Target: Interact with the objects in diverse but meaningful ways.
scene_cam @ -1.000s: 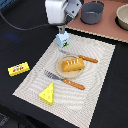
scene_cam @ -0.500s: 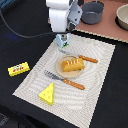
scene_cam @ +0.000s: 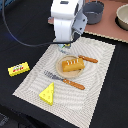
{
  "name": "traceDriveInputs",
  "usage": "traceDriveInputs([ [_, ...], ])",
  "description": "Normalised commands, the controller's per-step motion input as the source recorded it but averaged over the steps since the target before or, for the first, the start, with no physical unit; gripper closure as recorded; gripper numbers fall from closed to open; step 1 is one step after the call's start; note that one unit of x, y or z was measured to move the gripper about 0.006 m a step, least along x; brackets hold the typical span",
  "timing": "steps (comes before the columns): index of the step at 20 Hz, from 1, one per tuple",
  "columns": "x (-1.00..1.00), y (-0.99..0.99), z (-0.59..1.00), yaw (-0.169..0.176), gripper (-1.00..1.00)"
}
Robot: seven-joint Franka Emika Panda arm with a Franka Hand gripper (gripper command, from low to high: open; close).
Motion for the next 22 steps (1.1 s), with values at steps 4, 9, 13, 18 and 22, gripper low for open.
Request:
traceDriveInputs([
  [4,0.59,-0.38,-0.02,0.042,-1.00],
  [9,0.39,-0.34,-0.18,0.104,-1.00],
  [13,0.40,-0.27,-0.22,0.110,-1.00],
  [18,0.40,-0.15,-0.21,0.064,-1.00],
  [22,0.50,-0.03,-0.16,0.039,-1.00],
])
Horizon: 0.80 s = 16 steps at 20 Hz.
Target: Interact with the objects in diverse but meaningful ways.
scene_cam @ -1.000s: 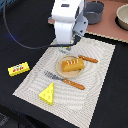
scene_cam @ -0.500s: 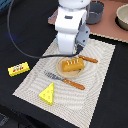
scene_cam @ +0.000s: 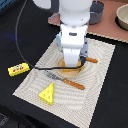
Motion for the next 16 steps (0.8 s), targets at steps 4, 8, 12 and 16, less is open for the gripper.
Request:
traceDriveInputs([
  [4,0.45,-0.01,-0.16,0.032,-1.00],
  [8,0.42,0.00,-0.14,0.029,-1.00],
  [12,0.37,-0.03,-0.13,0.029,-1.00],
  [16,0.36,-0.06,-0.06,0.028,1.00],
])
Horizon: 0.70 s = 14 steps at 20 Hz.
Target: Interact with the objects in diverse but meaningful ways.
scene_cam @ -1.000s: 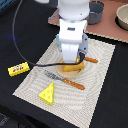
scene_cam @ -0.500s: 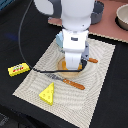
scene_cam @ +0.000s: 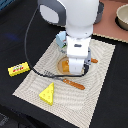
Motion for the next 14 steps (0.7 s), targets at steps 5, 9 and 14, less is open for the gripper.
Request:
traceDriveInputs([
  [5,0.40,-0.07,0.01,0.029,1.00],
  [9,0.45,-0.07,0.03,0.024,1.00],
  [14,0.39,-0.01,0.46,0.010,1.00],
])
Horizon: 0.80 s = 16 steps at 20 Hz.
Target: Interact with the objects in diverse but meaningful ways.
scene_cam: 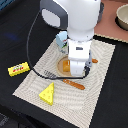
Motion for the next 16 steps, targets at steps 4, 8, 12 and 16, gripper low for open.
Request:
traceDriveInputs([
  [4,0.19,0.13,1.00,0.000,1.00],
  [8,0.07,0.33,1.00,0.002,1.00],
  [12,0.18,0.41,0.79,0.000,1.00],
  [16,0.19,0.55,0.43,0.005,1.00],
])
